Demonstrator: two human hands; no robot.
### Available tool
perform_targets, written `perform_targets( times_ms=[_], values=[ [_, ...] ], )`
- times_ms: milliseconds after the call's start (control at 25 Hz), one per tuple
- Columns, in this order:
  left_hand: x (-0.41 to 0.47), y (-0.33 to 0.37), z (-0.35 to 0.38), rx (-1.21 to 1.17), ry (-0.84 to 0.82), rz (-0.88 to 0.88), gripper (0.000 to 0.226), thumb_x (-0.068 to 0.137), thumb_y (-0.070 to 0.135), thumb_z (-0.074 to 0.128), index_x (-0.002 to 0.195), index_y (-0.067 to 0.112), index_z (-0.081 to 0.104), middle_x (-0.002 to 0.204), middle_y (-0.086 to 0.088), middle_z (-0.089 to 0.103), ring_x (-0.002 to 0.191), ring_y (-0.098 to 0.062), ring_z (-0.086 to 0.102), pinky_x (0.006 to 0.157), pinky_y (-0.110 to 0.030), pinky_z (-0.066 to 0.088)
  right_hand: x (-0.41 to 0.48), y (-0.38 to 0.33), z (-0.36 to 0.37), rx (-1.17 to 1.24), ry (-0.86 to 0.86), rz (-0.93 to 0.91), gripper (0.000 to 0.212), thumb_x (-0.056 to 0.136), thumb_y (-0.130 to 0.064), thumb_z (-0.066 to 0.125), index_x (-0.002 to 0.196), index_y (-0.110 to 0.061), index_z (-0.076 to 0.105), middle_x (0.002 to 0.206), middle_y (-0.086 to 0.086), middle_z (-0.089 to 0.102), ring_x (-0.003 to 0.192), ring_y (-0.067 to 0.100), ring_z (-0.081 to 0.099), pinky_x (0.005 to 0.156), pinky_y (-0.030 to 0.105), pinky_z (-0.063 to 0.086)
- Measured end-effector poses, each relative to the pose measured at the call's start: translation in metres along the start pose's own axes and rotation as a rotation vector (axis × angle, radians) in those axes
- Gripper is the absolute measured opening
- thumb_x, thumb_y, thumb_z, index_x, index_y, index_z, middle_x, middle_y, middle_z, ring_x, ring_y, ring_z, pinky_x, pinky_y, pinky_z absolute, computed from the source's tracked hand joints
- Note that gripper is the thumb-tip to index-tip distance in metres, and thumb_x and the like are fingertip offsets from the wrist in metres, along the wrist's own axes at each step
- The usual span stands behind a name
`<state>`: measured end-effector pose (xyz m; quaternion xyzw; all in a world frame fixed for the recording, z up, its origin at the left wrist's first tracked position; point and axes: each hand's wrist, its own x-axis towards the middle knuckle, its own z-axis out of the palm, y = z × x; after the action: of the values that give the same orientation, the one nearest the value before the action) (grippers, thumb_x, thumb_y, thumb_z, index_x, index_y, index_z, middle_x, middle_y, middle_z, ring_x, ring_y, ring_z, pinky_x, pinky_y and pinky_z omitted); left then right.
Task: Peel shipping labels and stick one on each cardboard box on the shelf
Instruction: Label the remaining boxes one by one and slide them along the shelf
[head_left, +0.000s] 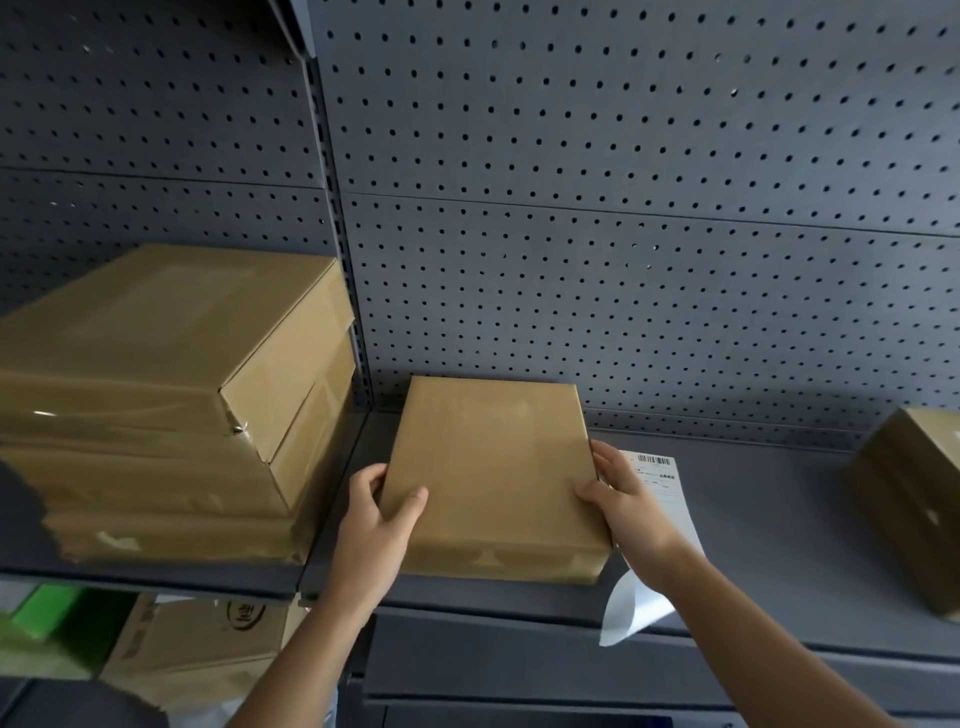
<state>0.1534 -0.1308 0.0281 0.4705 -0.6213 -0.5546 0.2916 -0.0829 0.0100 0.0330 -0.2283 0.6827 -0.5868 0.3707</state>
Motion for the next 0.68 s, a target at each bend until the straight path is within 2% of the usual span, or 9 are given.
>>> perform_targets(
  times_ms=[80, 200, 320, 360, 440, 480, 560, 680],
  values=[
    [0.0, -0.002, 0.003, 0.017, 0.008, 0.012, 0.042, 0.095, 0.035, 0.067, 0.129, 0.032, 0.043, 0.114, 0.015, 0.062, 0.098, -0.005, 0.063, 0.077, -0.027, 0.051, -0.001, 0.003, 0.0, -0.008, 0.0, 0.004, 0.045, 0.097, -0.007, 0.053, 0.132, -0.034, 0.054, 0.128, -0.014, 0.065, 0.121, 0.014, 0.06, 0.101, 0.037, 0.05],
    [-0.001, -0.002, 0.006, 0.031, 0.022, 0.02, 0.043, 0.096, 0.034, 0.067, 0.13, 0.031, 0.042, 0.111, 0.018, 0.06, 0.095, -0.002, 0.062, 0.072, -0.025, 0.049, -0.004, -0.002, 0.0, -0.045, -0.015, 0.017, 0.043, 0.099, -0.008, 0.051, 0.134, -0.034, 0.051, 0.126, -0.014, 0.064, 0.111, 0.007, 0.063, 0.084, 0.021, 0.052],
    [0.0, -0.001, 0.006, 0.072, 0.029, 0.033, 0.049, 0.096, 0.034, 0.066, 0.139, 0.026, 0.043, 0.11, 0.016, 0.06, 0.096, -0.007, 0.062, 0.072, -0.026, 0.048, -0.008, -0.004, -0.012, -0.159, 0.02, -0.025, 0.035, 0.103, -0.016, 0.05, 0.132, -0.034, 0.048, 0.119, -0.022, 0.06, 0.099, -0.011, 0.058, 0.074, 0.005, 0.047],
    [0.0, -0.001, 0.007, 0.112, 0.032, 0.045, 0.053, 0.096, 0.035, 0.066, 0.143, 0.024, 0.042, 0.114, 0.011, 0.061, 0.102, -0.014, 0.063, 0.075, -0.028, 0.049, -0.011, -0.002, -0.023, -0.248, 0.075, -0.056, 0.034, 0.103, -0.019, 0.049, 0.133, -0.034, 0.049, 0.121, -0.021, 0.059, 0.102, -0.011, 0.056, 0.08, 0.004, 0.045],
    [-0.001, 0.001, 0.01, 0.245, 0.069, 0.119, 0.059, 0.096, 0.037, 0.064, 0.148, 0.023, 0.04, 0.133, 0.001, 0.059, 0.119, -0.023, 0.06, 0.088, -0.037, 0.053, -0.017, 0.009, -0.05, -0.498, 0.166, -0.143, 0.033, 0.102, -0.022, 0.05, 0.134, -0.03, 0.054, 0.13, -0.014, 0.056, 0.115, 0.001, 0.055, 0.098, 0.02, 0.044],
    [-0.003, 0.004, 0.013, 0.318, 0.093, 0.183, 0.059, 0.096, 0.038, 0.063, 0.148, 0.023, 0.04, 0.143, -0.001, 0.054, 0.128, -0.024, 0.055, 0.097, -0.042, 0.052, -0.023, 0.015, -0.063, -0.627, 0.167, -0.167, 0.033, 0.102, -0.023, 0.05, 0.134, -0.03, 0.056, 0.132, -0.013, 0.054, 0.119, 0.006, 0.053, 0.102, 0.024, 0.042],
    [-0.01, 0.016, 0.023, 0.429, 0.131, 0.339, 0.057, 0.097, 0.034, 0.063, 0.148, 0.02, 0.042, 0.153, -0.001, 0.045, 0.141, -0.021, 0.043, 0.11, -0.044, 0.044, -0.035, 0.032, -0.088, -0.823, 0.127, -0.165, 0.033, 0.101, -0.03, 0.052, 0.133, -0.032, 0.057, 0.134, -0.013, 0.052, 0.124, 0.009, 0.049, 0.101, 0.024, 0.039],
    [-0.021, 0.035, 0.046, 0.525, 0.093, 0.54, 0.049, 0.097, 0.028, 0.063, 0.143, 0.017, 0.049, 0.151, 0.001, 0.048, 0.142, -0.016, 0.041, 0.111, -0.036, 0.04, -0.05, 0.052, -0.107, -0.987, 0.034, -0.158, 0.037, 0.098, -0.041, 0.055, 0.135, -0.035, 0.056, 0.138, -0.014, 0.05, 0.127, 0.011, 0.044, 0.102, 0.025, 0.039]
  ],
)
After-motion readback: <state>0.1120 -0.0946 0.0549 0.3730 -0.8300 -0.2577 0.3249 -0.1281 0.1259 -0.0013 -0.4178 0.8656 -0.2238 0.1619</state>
